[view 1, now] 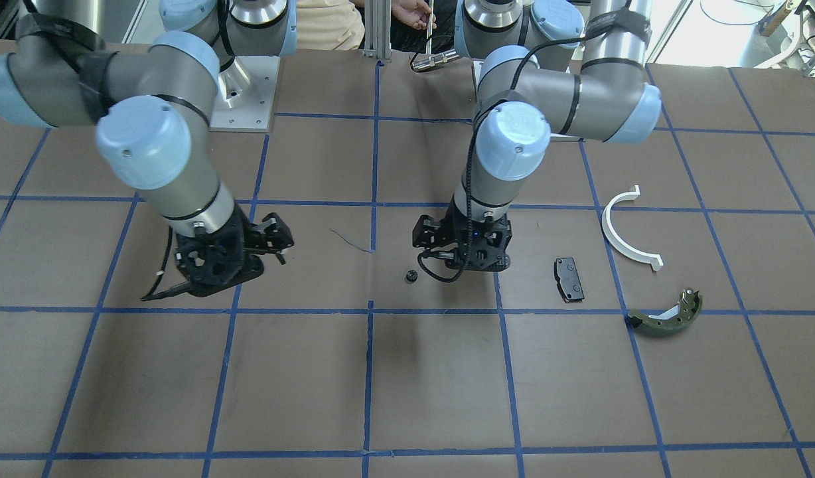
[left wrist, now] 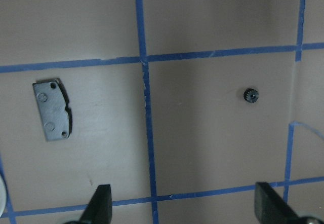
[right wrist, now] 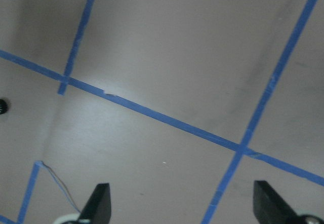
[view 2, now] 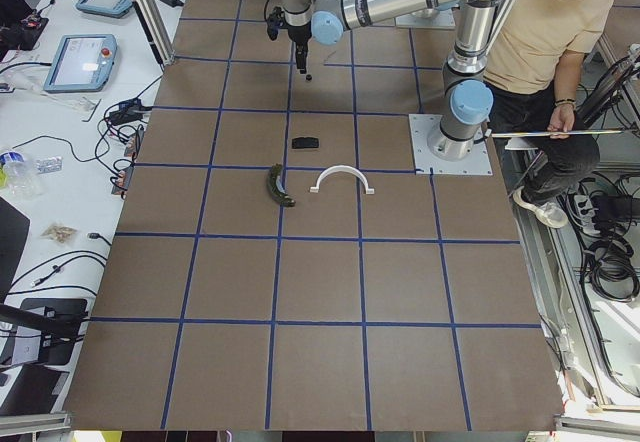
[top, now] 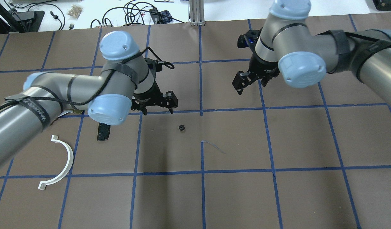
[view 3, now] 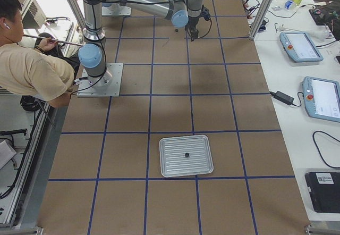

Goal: Place bearing gear from tray to pile

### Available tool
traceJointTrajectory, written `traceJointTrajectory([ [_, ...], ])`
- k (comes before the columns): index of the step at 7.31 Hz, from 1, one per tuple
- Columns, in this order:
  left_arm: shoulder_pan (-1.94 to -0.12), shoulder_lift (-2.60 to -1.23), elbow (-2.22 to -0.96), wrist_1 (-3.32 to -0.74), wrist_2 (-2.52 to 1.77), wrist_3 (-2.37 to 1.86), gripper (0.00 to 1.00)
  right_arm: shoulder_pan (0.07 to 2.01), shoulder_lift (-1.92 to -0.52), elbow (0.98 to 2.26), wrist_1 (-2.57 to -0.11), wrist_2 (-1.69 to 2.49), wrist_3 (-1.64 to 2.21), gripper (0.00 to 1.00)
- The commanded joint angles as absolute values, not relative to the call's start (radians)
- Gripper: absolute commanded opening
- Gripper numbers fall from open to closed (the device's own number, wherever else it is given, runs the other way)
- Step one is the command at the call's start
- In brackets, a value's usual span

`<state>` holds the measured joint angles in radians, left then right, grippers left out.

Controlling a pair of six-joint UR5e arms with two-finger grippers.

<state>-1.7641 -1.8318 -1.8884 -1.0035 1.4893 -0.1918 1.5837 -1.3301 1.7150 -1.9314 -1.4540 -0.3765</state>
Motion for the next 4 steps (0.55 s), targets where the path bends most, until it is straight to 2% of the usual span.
traceJointTrajectory([
  [1,-1.860,-1.943,-1.914,-0.853,1.499,-0.307,1.00,1.375,-1.348,1.715,-1.869,-1.457,-0.622,1.00],
  [4,-1.882,-1.994,-1.913,-0.830,1.548,-0.310,1.00,1.179,-1.348,1.715,-1.865,-1.561,-0.941,1.00],
])
